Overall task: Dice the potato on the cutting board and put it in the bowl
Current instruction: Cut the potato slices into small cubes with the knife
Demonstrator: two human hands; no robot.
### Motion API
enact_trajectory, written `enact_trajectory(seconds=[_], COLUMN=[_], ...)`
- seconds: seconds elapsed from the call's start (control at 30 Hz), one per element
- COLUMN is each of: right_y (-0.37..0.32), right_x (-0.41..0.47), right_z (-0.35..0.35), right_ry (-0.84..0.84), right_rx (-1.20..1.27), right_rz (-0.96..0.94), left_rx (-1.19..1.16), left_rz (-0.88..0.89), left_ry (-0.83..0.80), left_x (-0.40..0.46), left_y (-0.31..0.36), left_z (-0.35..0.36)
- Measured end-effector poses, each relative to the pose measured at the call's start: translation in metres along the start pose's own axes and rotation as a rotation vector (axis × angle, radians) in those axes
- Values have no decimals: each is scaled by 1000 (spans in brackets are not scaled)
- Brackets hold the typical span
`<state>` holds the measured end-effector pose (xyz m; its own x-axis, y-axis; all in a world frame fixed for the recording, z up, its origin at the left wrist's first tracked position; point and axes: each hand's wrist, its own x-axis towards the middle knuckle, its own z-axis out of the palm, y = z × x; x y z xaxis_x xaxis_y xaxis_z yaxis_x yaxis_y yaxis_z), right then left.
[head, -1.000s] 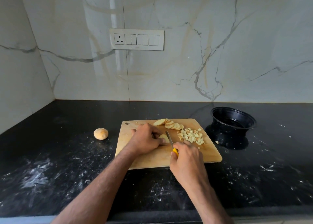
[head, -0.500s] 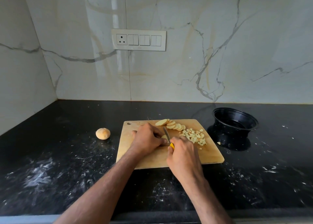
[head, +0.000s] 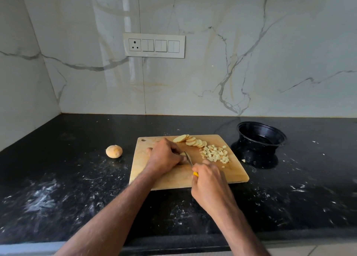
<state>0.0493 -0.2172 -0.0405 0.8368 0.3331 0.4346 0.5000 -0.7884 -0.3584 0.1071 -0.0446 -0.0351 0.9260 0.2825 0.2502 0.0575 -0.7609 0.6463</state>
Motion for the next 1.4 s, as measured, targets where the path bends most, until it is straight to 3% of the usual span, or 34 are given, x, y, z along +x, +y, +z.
enact_trajectory(seconds=[0.4,1.4], right_y=[10,-13], right_x=[-5,20], right_z=[-8,14], right_ry=[129,90], right_rx=[55,35], right_rz=[68,45], left_rx=[-161,-193], left_rz=[88,-56], left_ry=[-43,-87], left_x=[-10,-6], left_y=[-8,1], left_z=[-14,-13])
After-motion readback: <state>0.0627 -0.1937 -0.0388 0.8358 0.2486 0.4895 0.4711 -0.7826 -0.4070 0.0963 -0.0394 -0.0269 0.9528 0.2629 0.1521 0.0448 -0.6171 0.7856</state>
